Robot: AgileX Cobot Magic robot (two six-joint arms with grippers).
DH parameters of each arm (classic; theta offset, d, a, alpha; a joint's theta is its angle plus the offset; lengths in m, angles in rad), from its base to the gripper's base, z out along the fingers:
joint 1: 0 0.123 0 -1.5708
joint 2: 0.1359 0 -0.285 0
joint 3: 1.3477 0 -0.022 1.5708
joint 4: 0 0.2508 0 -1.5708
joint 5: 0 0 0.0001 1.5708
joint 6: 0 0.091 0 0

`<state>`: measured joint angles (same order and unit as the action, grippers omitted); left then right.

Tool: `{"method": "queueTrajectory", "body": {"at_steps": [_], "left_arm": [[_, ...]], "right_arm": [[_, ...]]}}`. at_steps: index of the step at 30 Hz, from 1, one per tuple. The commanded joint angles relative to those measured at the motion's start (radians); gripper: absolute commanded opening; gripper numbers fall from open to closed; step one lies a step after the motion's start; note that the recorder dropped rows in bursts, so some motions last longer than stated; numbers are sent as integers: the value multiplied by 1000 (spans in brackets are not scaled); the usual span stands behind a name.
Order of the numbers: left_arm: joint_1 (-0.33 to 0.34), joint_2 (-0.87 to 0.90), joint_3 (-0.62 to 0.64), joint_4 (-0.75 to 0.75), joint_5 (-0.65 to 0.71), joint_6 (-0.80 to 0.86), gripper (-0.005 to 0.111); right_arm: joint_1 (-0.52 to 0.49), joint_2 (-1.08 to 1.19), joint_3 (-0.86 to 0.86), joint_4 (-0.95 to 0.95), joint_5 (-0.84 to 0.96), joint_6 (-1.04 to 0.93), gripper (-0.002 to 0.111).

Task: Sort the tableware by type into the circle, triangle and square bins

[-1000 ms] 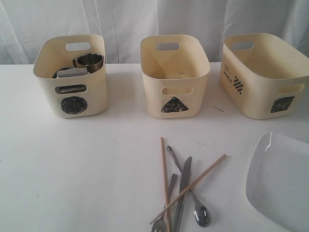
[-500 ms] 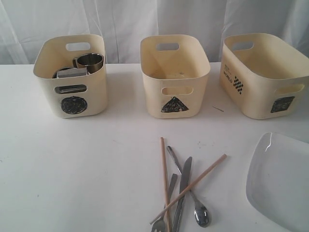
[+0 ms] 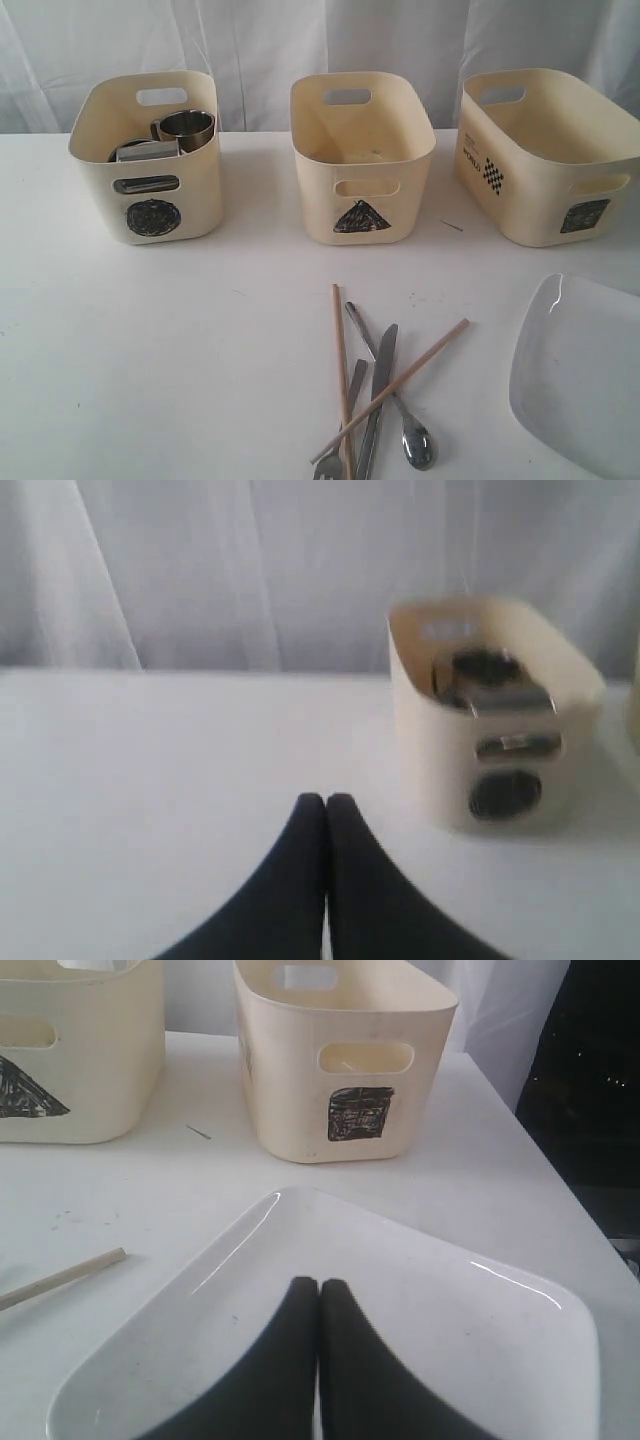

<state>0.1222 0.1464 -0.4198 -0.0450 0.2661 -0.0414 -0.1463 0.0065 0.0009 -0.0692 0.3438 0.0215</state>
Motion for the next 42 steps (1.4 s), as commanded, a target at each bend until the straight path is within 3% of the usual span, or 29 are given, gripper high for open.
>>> {"method": "queueTrajectory", "body": {"at_steps": [1,5,10,17,19,27,42], "left_arm": [[27,-54,97,-11,-155,-71,0],[27,-77,213,-164,37,-48,0],[36,-140,307,-186,33,119,0],[45,-146,376,-182,152,130,0],[45,-146,420,-194,122,134,0],[45,-146,420,-178,100,471,0],[45,-146,420,-178,100,486,0]], "right_arm": [[-4,-7,-1,-6,-2,1,0],[-4,-7,-1,-6,-2,1,0],[-4,-7,-1,-6,-2,1,0],[-4,-7,-1,-6,-2,1,0],[-4,-7,-1,-6,-2,1,0],[-4,-7,-1,-6,-2,1,0],[-4,-7,-1,-13,0,1,0]]}}
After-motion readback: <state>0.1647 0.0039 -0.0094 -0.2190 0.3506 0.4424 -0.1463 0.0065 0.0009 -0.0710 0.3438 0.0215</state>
